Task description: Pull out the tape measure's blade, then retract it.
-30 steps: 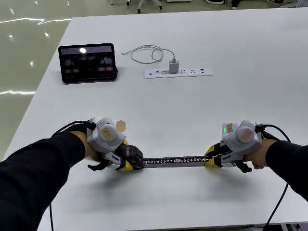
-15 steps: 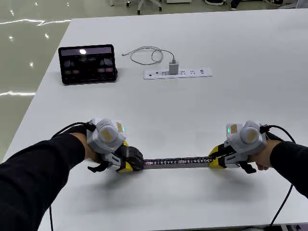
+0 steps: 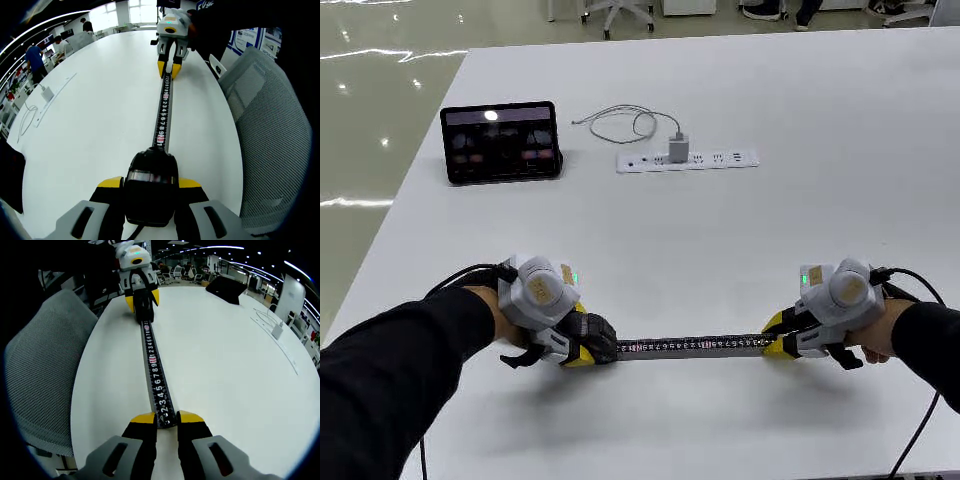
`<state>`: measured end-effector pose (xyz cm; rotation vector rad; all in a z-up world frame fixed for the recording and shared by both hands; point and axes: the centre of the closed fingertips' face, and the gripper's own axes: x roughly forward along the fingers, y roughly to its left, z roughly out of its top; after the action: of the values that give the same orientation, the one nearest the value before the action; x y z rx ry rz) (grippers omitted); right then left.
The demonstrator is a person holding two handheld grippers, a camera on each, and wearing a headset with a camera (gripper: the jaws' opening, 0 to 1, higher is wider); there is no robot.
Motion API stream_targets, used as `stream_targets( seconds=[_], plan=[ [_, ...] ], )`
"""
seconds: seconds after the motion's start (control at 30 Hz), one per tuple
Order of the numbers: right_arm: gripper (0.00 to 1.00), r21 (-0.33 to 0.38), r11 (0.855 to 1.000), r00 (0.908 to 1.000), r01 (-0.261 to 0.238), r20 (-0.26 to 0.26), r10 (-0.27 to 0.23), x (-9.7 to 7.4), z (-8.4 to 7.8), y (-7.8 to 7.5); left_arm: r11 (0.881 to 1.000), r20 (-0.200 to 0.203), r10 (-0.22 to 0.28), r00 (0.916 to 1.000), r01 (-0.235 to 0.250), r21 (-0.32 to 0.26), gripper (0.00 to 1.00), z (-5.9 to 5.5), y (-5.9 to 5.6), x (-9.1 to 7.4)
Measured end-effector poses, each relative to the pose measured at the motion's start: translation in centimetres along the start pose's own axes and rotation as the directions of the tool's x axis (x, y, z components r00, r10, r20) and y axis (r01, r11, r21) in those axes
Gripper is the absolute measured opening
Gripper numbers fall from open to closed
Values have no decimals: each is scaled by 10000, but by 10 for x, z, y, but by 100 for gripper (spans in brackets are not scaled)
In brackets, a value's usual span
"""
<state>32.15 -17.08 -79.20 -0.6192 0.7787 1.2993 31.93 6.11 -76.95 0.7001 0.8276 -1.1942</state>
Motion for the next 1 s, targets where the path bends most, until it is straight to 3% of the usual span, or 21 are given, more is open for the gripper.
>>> stream_targets(
  seconds=[1.0],
  plan=[
    [11,156,9999,10000,-12,-9,13,-2,-5,-1,10000,-7,18,10000,-18,3,34,-1,0,0]
  ],
)
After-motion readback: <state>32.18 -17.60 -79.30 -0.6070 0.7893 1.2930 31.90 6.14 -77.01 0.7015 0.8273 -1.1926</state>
